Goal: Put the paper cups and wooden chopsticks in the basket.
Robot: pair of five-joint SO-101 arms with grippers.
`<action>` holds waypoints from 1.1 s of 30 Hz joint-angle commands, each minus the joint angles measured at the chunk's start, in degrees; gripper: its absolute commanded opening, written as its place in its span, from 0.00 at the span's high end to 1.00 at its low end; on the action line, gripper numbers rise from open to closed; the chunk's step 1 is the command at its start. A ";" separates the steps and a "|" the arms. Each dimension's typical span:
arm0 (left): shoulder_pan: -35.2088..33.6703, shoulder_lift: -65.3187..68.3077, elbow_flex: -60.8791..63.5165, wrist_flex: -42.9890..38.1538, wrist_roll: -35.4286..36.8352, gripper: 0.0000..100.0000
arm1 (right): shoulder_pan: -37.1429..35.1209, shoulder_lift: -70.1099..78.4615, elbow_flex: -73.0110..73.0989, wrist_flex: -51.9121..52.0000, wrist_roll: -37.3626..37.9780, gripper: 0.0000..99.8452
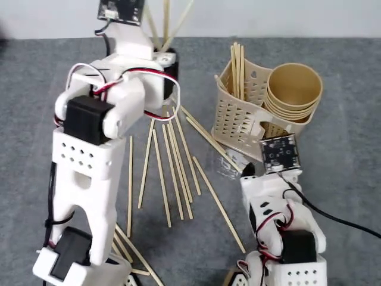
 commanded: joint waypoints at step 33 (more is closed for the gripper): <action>10.11 -3.08 25.89 -54.42 3.16 0.99 | 6.73 -0.57 -0.26 -5.23 -0.44 0.97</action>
